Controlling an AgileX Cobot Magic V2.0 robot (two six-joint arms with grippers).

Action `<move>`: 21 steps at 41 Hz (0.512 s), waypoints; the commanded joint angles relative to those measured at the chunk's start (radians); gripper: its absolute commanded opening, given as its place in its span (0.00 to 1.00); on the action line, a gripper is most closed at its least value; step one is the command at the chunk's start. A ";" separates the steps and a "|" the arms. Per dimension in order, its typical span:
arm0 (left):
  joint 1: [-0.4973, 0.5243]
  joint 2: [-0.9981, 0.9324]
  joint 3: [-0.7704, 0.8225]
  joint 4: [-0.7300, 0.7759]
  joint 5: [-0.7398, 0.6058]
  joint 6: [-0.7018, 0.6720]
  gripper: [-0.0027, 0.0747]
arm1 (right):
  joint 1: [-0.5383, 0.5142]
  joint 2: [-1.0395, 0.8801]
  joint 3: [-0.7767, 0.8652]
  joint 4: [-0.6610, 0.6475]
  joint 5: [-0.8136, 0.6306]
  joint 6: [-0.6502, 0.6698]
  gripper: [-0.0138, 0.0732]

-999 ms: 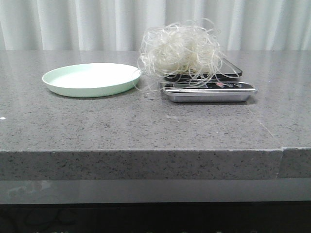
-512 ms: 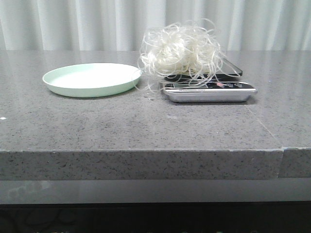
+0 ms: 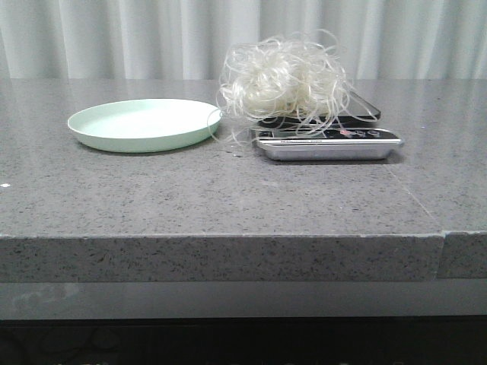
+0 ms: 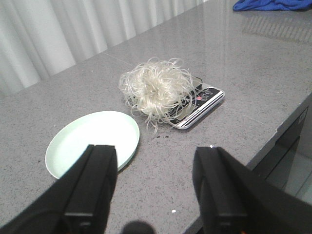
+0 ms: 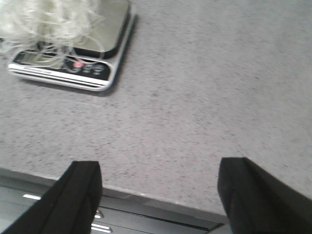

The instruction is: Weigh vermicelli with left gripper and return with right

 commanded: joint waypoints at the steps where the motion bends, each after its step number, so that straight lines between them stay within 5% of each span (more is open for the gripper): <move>1: -0.001 -0.041 0.004 -0.015 -0.082 -0.009 0.58 | 0.040 0.031 -0.048 0.029 -0.066 -0.017 0.84; 21: -0.001 -0.058 0.016 -0.063 -0.080 -0.009 0.58 | 0.225 0.488 -0.370 0.066 -0.112 -0.051 0.84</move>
